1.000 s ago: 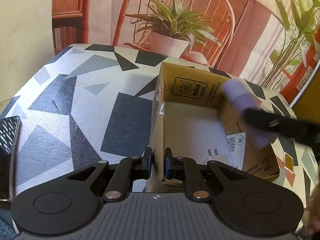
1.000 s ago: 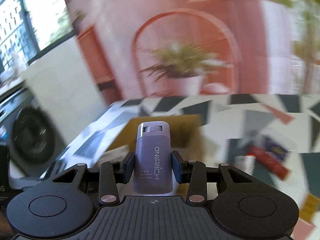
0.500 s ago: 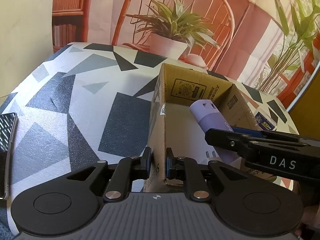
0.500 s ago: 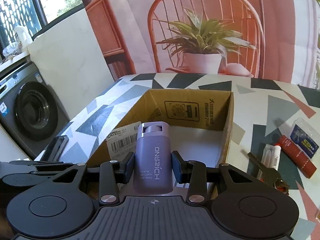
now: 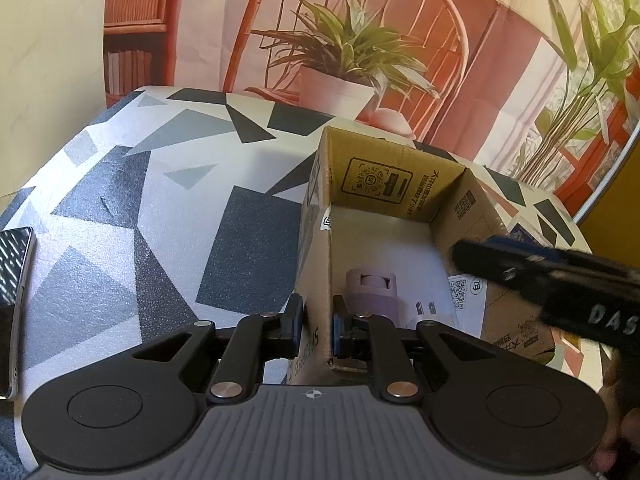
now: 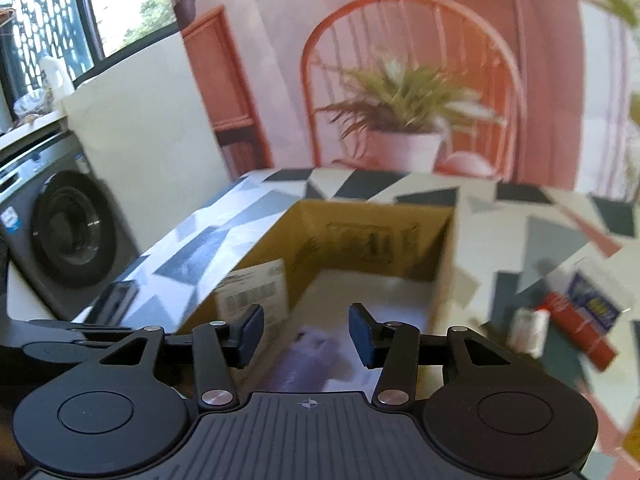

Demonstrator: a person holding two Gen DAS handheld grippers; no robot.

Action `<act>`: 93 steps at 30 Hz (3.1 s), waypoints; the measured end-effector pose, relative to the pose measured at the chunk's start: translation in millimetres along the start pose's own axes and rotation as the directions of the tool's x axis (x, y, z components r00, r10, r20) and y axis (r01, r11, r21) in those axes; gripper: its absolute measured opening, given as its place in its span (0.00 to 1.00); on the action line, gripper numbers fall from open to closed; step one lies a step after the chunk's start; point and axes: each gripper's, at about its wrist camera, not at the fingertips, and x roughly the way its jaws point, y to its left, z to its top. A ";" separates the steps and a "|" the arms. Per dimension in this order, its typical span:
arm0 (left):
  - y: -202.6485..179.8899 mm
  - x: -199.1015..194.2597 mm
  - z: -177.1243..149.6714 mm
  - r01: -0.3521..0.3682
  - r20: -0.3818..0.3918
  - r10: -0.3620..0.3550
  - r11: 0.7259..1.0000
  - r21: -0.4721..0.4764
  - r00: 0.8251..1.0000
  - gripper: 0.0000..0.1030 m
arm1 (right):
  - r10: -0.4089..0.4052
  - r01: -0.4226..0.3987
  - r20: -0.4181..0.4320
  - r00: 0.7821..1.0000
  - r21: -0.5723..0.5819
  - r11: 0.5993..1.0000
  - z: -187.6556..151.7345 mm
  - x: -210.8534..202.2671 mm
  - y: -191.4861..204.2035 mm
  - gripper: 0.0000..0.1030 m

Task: Organize rigid objects
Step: 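Return the right gripper to the table and grasp the gold card case, then carry the gold card case into the box and open the right gripper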

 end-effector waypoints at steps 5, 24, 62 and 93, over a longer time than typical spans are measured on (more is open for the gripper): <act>-1.9 0.6 0.2 -0.008 0.001 0.008 1.000 0.015 1.000 0.15 | -0.104 0.106 0.087 0.991 -0.014 0.994 -0.9 -22.5 -18.1 0.58; -2.6 -0.3 -0.4 -0.017 0.006 0.017 0.999 0.029 1.000 0.15 | -0.441 0.436 0.044 0.897 0.089 0.896 -74.0 -60.8 -135.9 1.00; -1.6 -0.4 -0.4 -0.026 0.015 0.025 0.999 0.045 1.000 0.15 | -0.455 0.457 -0.079 0.887 0.001 0.890 -95.9 -26.7 -131.4 0.46; -5.0 -1.1 1.3 -0.024 0.021 0.023 0.999 0.045 1.000 0.15 | -0.440 0.443 -0.044 0.897 0.095 0.892 -81.0 -51.0 -133.1 0.42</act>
